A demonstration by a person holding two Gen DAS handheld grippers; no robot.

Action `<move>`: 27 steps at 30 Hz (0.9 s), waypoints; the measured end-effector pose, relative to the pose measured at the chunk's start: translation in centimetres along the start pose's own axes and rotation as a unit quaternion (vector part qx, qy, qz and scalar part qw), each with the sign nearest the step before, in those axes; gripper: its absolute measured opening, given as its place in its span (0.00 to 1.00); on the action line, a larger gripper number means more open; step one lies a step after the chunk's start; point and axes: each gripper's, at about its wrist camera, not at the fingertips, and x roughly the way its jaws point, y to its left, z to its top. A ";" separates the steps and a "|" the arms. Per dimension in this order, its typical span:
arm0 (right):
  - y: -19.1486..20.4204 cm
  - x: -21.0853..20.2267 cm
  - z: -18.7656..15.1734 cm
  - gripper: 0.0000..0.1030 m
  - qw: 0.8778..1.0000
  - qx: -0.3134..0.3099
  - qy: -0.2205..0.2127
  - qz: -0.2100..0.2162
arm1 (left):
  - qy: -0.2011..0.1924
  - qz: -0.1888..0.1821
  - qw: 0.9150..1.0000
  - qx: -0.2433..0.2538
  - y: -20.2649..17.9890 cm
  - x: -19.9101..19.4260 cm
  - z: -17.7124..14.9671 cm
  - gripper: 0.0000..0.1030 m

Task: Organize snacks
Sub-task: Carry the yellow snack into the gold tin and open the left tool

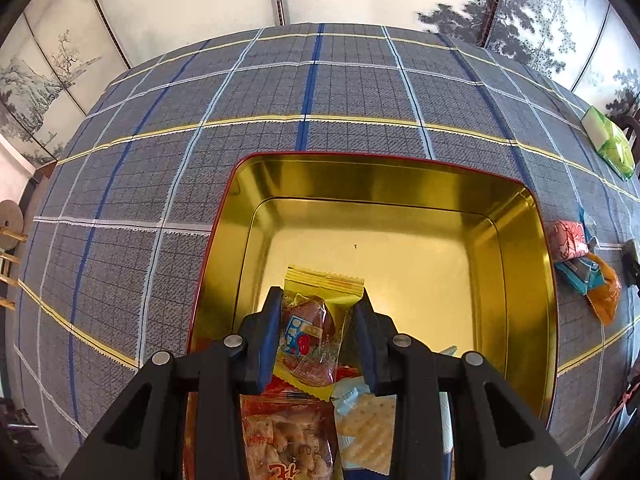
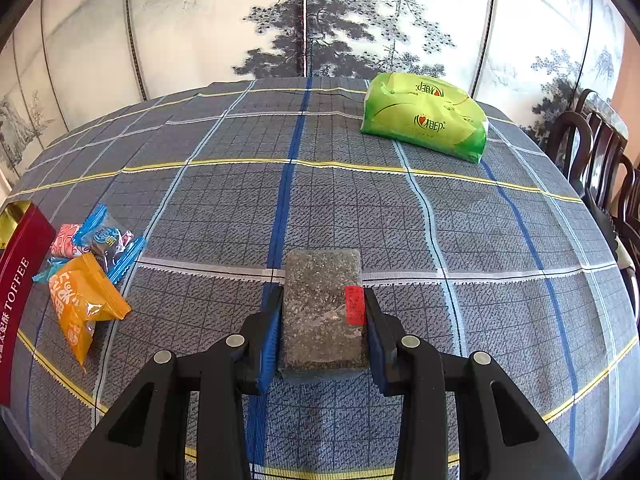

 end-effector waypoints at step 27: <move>0.0 0.0 0.0 0.38 1.000 0.004 0.000 0.002 | -0.011 0.004 1.000 0.007 0.1 -1.2 -1.0 0.47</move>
